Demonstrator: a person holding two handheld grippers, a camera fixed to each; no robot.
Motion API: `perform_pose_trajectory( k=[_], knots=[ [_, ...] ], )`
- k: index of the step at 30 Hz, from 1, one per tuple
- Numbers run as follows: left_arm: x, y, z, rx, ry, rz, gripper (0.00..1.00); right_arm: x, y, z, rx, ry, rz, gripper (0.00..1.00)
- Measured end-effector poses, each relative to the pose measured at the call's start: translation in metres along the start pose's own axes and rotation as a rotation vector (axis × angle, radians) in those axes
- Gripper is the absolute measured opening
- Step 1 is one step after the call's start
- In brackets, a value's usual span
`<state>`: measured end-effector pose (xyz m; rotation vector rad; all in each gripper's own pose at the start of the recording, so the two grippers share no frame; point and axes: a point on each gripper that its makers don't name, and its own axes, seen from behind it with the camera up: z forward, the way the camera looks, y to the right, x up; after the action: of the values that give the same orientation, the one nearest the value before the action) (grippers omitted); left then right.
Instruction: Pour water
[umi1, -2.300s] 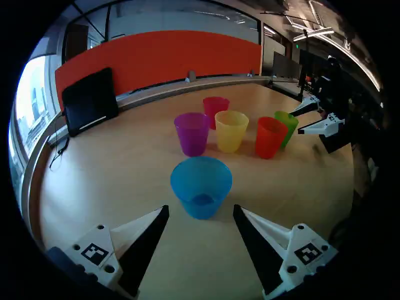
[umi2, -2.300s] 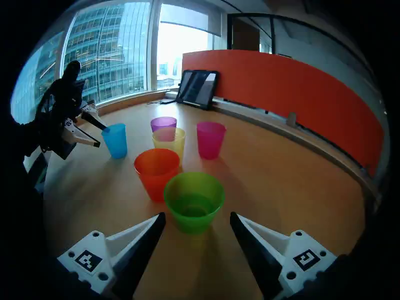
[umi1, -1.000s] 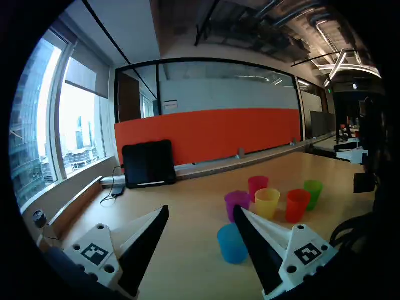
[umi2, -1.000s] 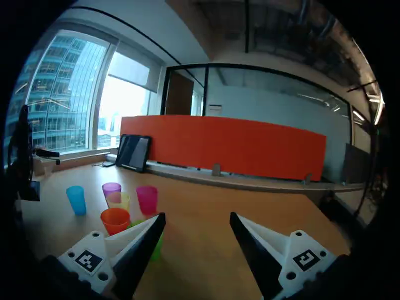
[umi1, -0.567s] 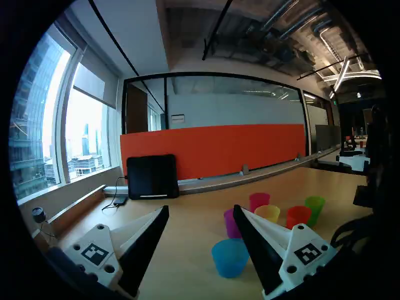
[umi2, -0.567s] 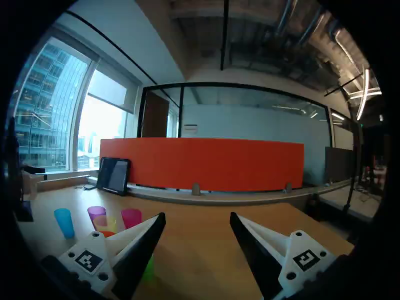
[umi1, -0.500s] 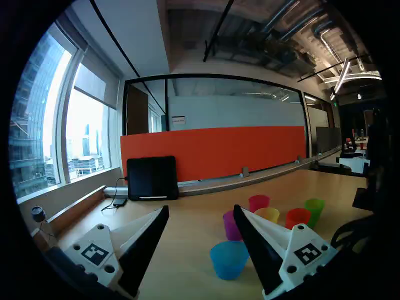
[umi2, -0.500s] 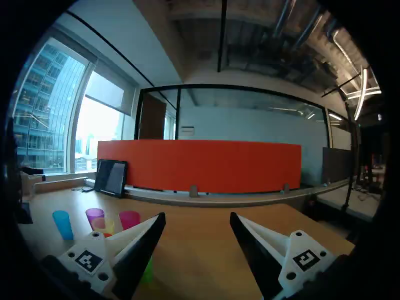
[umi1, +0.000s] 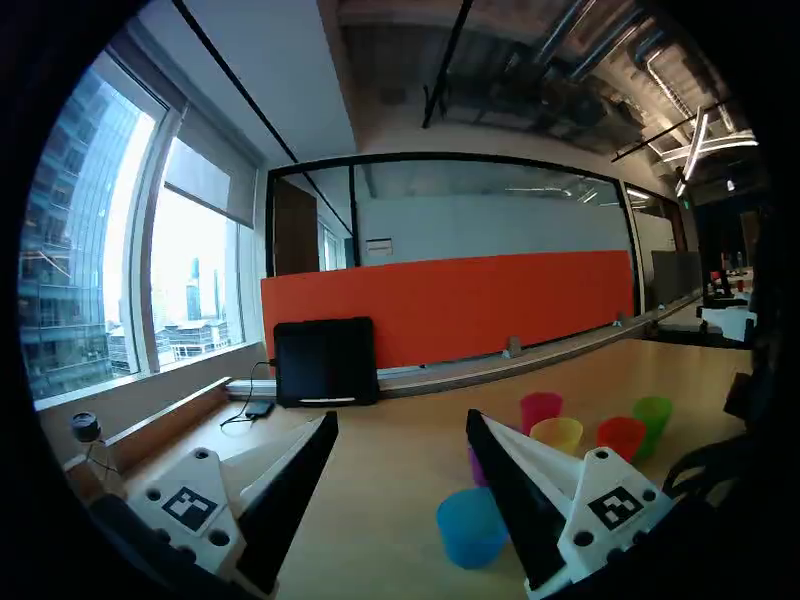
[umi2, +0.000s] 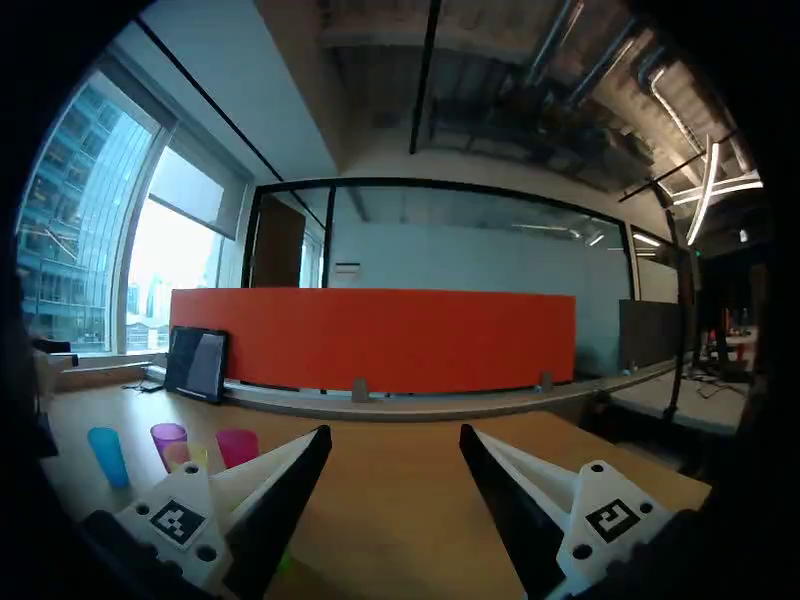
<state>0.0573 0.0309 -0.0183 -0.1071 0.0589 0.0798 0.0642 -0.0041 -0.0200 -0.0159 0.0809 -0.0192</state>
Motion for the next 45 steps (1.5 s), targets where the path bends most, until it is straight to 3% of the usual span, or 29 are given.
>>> perform_pose_trajectory(
  k=[6,17,25,45],
  knots=[
    [-0.004,-0.011,0.002,0.056,0.013,0.02,0.95,-0.003,0.002,-0.003,-0.003,0.0,0.023,1.0],
    [-0.023,-0.022,-0.003,0.103,0.017,-0.01,0.95,-0.017,0.0,-0.007,-0.003,-0.037,0.039,1.0],
    [-0.035,-0.018,-0.002,0.09,0.015,-0.057,0.96,-0.016,-0.005,-0.008,-0.007,-0.044,0.032,1.0],
    [-0.052,-0.027,0.001,0.101,0.006,-0.111,0.95,-0.002,-0.008,-0.01,-0.008,-0.024,0.024,1.0]
  ],
)
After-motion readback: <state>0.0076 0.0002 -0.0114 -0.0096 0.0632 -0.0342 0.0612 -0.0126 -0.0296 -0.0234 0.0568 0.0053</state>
